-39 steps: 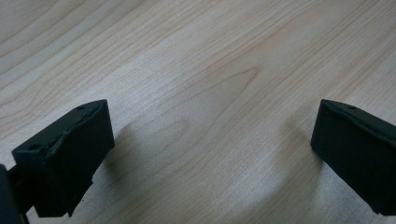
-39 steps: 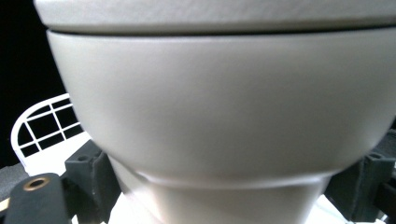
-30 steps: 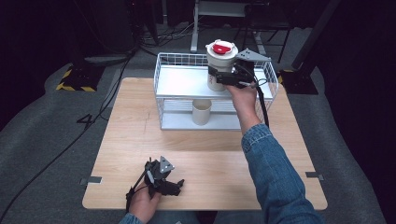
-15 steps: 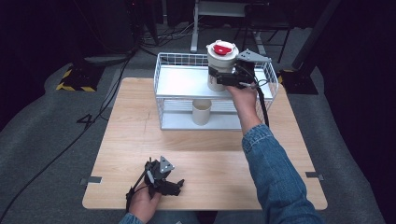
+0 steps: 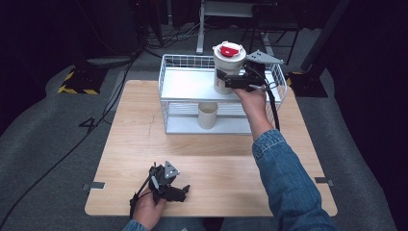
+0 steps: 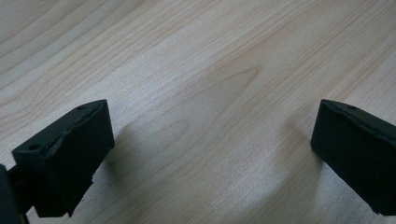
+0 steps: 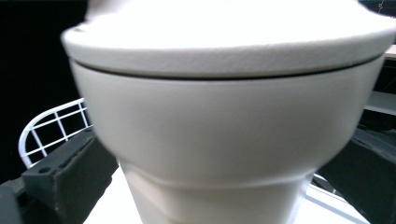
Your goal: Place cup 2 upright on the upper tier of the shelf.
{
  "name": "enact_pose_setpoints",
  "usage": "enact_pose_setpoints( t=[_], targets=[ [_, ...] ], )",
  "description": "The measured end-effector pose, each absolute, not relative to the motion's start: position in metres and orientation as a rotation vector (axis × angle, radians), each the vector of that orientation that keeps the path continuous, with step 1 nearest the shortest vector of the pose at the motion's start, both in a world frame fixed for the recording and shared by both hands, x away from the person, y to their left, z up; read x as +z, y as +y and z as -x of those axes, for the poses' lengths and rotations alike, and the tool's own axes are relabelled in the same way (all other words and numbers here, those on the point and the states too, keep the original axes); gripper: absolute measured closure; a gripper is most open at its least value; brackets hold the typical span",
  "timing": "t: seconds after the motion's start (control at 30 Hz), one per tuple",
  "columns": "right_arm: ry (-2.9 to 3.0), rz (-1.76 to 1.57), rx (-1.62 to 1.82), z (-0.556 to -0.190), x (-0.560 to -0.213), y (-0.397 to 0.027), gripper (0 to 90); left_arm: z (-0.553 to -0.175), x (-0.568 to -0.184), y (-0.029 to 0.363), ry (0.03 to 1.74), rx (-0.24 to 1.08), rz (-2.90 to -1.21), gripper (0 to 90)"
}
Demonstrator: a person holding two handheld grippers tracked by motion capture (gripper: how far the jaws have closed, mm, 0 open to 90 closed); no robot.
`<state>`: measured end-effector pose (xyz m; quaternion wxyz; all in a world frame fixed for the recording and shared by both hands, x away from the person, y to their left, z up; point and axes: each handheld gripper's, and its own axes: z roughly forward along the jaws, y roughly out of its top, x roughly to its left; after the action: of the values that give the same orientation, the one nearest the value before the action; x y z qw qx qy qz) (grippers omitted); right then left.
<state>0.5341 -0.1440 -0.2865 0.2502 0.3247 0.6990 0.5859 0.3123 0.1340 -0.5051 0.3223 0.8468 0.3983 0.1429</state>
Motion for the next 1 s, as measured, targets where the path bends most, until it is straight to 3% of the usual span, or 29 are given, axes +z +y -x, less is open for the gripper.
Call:
enact_pose_setpoints(
  t=[1.0],
  targets=[
    [2.002,-0.794,1.544,-0.460,-0.258,-0.205,1.0,-0.324,-0.505,0.167,1.072,0.389,-2.213,0.1]
  ],
)
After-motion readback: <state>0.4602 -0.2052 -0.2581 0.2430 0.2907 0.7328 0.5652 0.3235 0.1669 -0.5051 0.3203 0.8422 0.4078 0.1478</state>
